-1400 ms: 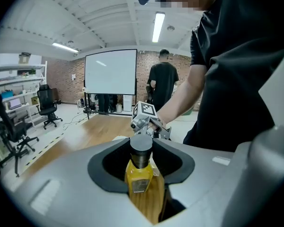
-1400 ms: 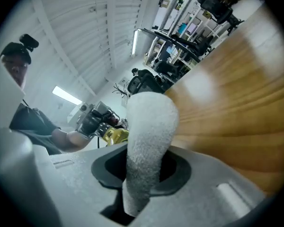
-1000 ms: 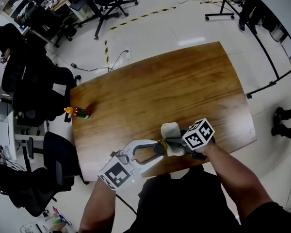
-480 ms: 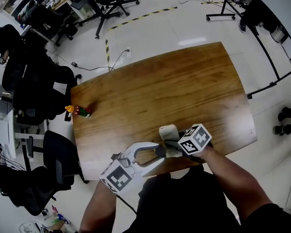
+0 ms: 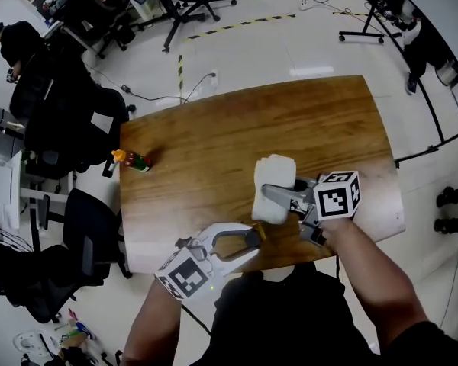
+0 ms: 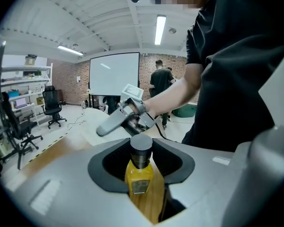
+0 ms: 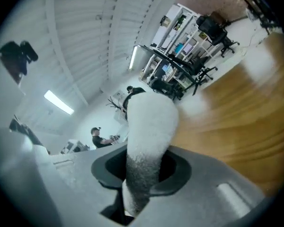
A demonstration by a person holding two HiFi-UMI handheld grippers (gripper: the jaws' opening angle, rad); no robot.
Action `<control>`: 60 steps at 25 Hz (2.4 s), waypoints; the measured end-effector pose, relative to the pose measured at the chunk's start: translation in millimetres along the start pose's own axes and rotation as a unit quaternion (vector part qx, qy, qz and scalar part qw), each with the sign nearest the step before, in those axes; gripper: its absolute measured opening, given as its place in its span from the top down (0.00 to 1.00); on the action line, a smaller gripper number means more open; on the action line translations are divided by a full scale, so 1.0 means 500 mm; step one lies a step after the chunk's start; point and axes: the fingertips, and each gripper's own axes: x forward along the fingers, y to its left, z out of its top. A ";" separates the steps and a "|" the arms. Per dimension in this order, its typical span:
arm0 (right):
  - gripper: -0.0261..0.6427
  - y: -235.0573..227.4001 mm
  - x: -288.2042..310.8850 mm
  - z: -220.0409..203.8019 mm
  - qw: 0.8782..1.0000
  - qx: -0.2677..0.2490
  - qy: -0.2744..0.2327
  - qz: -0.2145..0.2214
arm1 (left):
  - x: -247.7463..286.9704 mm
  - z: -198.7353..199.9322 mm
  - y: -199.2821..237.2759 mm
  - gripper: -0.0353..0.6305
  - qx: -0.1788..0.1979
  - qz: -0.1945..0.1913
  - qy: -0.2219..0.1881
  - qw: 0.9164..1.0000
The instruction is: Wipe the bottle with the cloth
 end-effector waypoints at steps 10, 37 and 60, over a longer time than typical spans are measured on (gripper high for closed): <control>0.84 0.001 0.132 -0.137 0.978 0.025 0.198 0.061 | -0.001 0.001 -0.012 0.71 0.002 -0.015 -0.008 1.000; 0.84 -0.126 0.063 -0.134 0.962 -0.159 0.151 -0.162 | 0.003 0.005 0.023 0.70 -0.055 0.086 -0.045 0.994; 0.84 0.165 0.085 -0.365 0.989 -0.109 0.039 -0.096 | 0.027 0.014 0.025 0.70 -0.040 0.112 -0.035 0.992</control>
